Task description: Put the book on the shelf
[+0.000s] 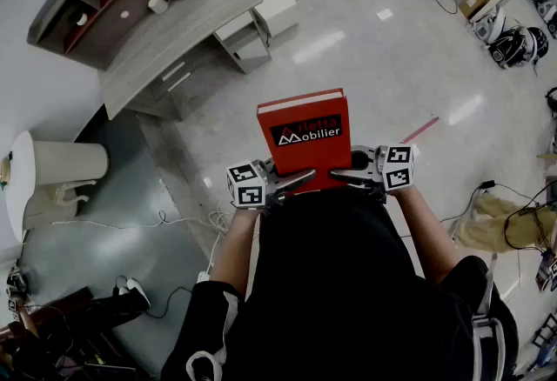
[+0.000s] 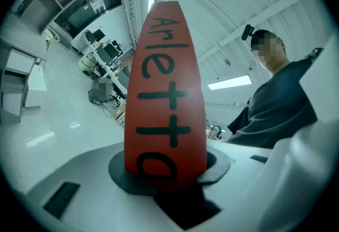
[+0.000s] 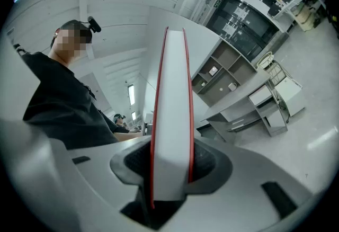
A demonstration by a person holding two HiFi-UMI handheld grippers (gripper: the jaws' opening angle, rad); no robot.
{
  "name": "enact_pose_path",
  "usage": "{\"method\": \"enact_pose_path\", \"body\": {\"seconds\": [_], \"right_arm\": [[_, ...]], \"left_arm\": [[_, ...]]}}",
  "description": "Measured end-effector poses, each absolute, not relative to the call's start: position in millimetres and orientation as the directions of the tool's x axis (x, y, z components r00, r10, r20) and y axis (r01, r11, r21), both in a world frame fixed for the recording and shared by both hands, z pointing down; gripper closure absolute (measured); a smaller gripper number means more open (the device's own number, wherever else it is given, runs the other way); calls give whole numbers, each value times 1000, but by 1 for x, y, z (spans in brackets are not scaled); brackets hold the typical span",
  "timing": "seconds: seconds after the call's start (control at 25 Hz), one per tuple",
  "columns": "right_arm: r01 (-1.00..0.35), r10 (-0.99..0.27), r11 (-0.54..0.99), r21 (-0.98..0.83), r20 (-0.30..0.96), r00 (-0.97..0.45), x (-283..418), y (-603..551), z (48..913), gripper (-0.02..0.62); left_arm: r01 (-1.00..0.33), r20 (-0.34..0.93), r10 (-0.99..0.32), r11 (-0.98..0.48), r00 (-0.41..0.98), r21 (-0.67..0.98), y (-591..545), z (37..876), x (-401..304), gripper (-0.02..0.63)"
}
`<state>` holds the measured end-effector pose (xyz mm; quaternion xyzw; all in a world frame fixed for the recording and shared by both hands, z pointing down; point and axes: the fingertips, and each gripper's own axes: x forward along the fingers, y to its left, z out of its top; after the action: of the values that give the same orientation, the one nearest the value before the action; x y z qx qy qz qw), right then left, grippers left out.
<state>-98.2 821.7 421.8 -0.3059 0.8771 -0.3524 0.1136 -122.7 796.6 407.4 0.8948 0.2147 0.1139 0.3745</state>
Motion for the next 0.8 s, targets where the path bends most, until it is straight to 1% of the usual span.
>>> {"method": "enact_pose_path", "body": {"seconds": [0.2,0.36,0.56,0.8], "right_arm": [[-442,-623,553,-706,1,-782,-84,825,417,426],[-392,-597,568,-724,-35,-802,-76,835,415,425],[-393,-545,582,-712,18,-838,-85,833,431,422],[-410,-602,528,-744,13,-799,-62,820,442,425]], "left_arm": [[284,51,467,-618,883,733,800,403,-109,443],[258,54,434,-626,899,736,813,401,-100,443],[220,107,431,-639,896,737,819,415,-94,443],[233,89,463,-592,882,772,812,432,-63,443]]}}
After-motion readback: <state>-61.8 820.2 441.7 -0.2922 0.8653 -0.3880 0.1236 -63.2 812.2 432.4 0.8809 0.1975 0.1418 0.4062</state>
